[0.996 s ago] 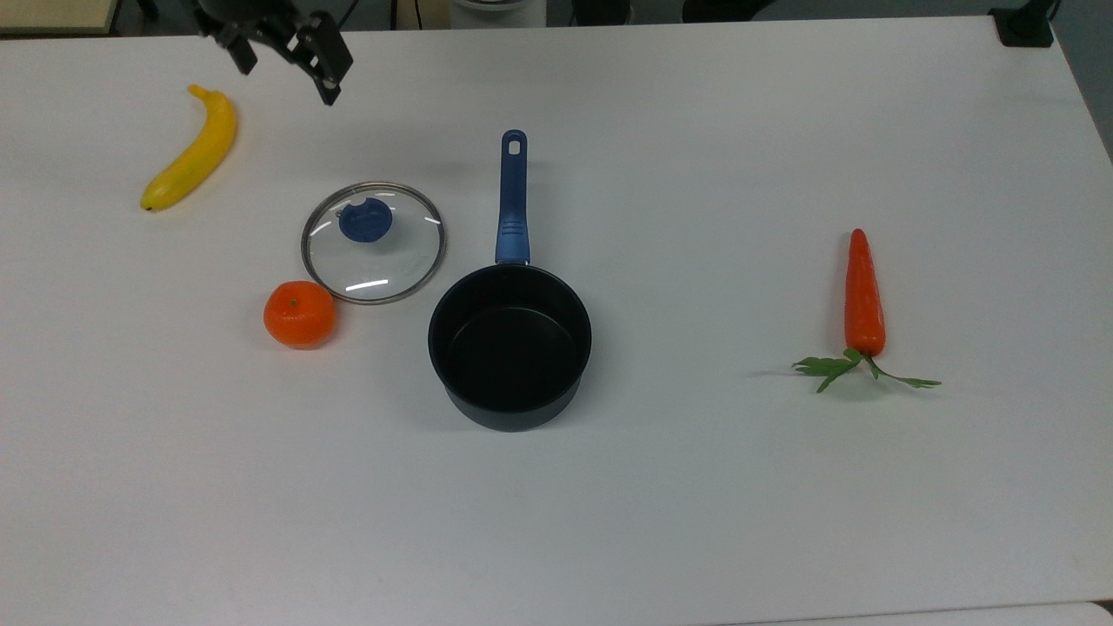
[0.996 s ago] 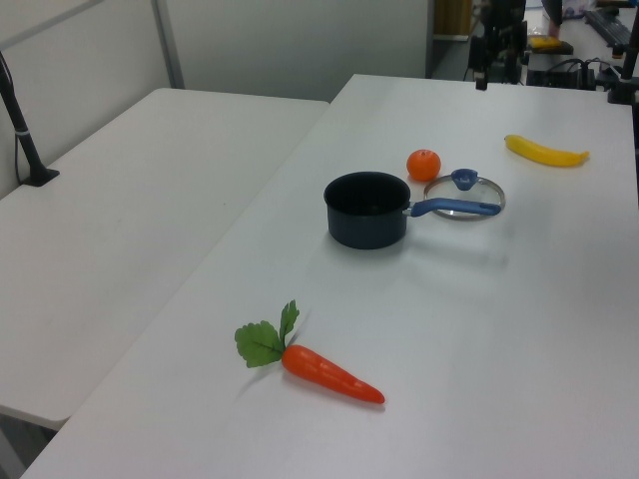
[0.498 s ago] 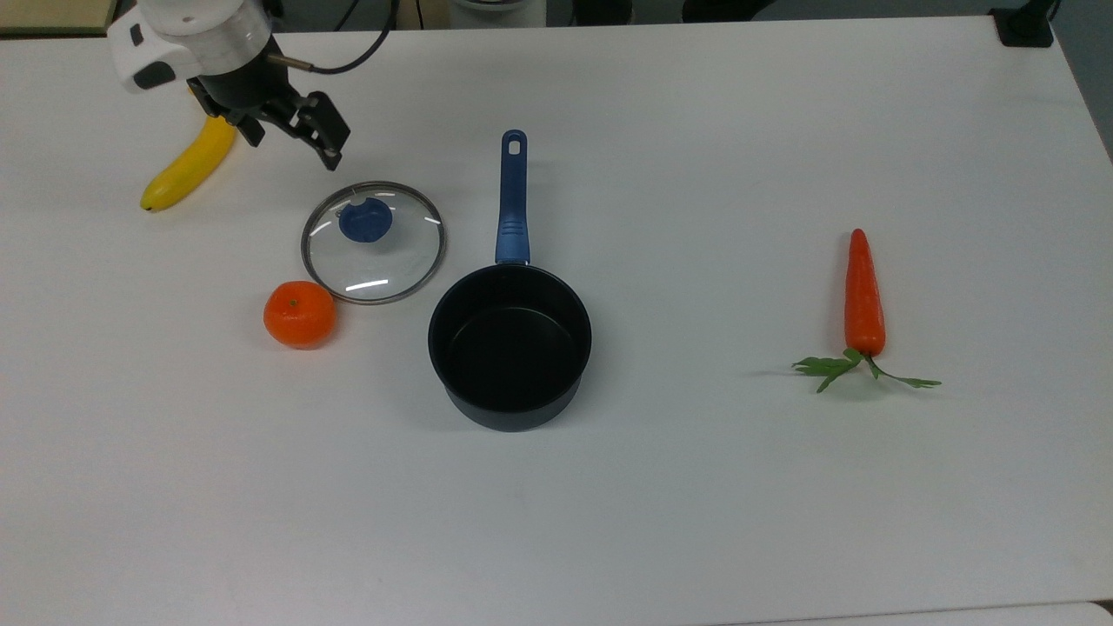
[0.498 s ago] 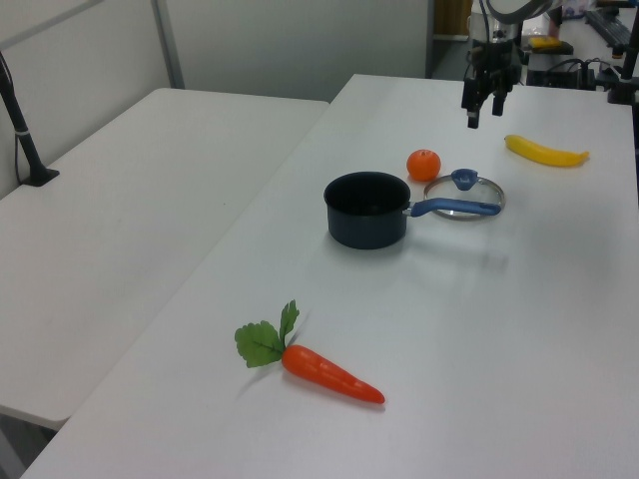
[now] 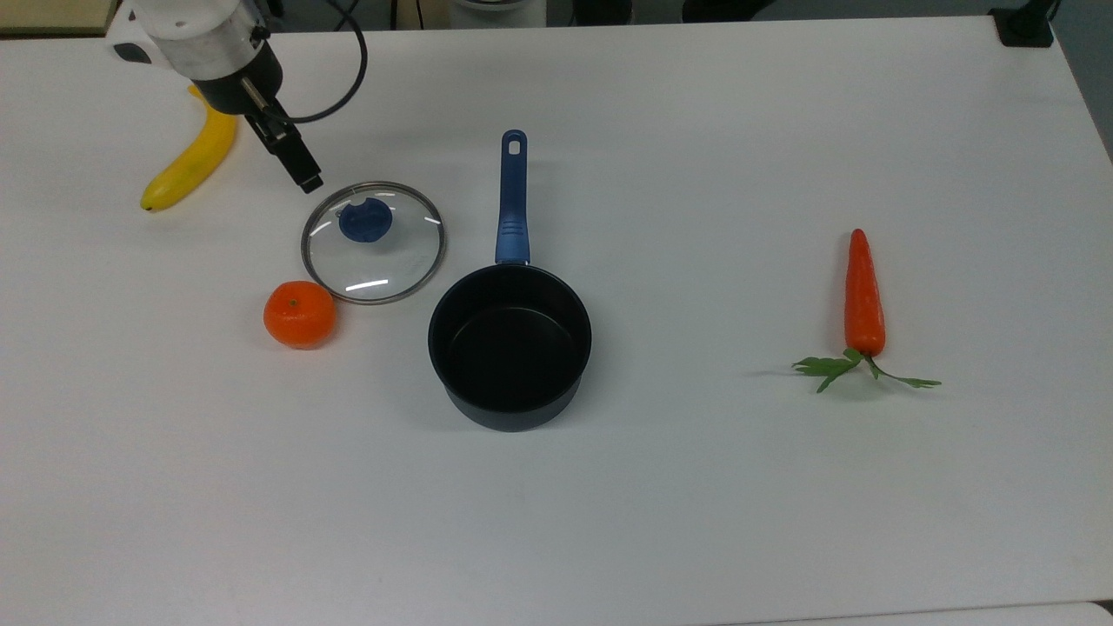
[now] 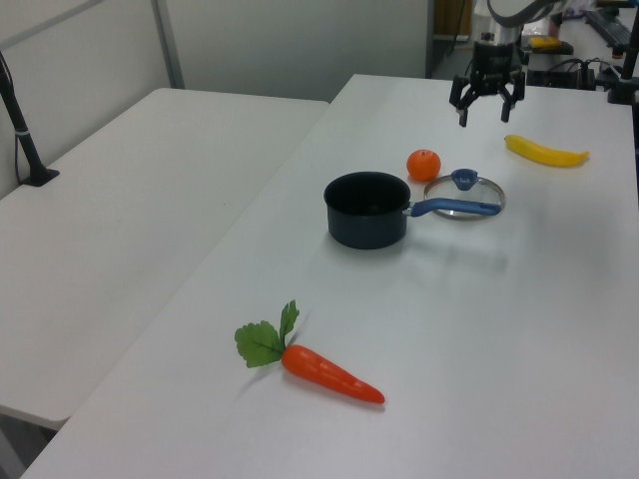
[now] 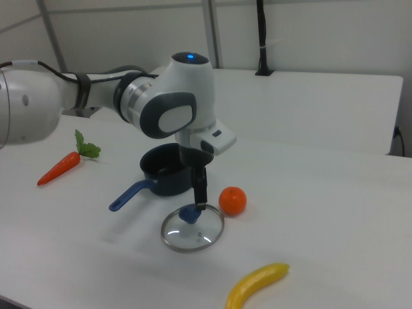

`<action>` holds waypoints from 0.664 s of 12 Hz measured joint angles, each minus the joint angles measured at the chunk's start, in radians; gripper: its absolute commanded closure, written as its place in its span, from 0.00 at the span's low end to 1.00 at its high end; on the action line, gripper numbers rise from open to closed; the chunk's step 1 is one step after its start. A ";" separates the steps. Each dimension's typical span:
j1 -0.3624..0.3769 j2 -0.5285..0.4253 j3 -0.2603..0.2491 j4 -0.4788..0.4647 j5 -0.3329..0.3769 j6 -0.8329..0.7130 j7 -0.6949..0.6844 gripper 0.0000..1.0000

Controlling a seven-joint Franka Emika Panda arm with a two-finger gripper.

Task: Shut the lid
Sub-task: 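Lower the gripper onto the blue knob of the glass lid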

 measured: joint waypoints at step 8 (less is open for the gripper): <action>0.000 0.033 0.101 -0.135 -0.028 0.193 0.092 0.00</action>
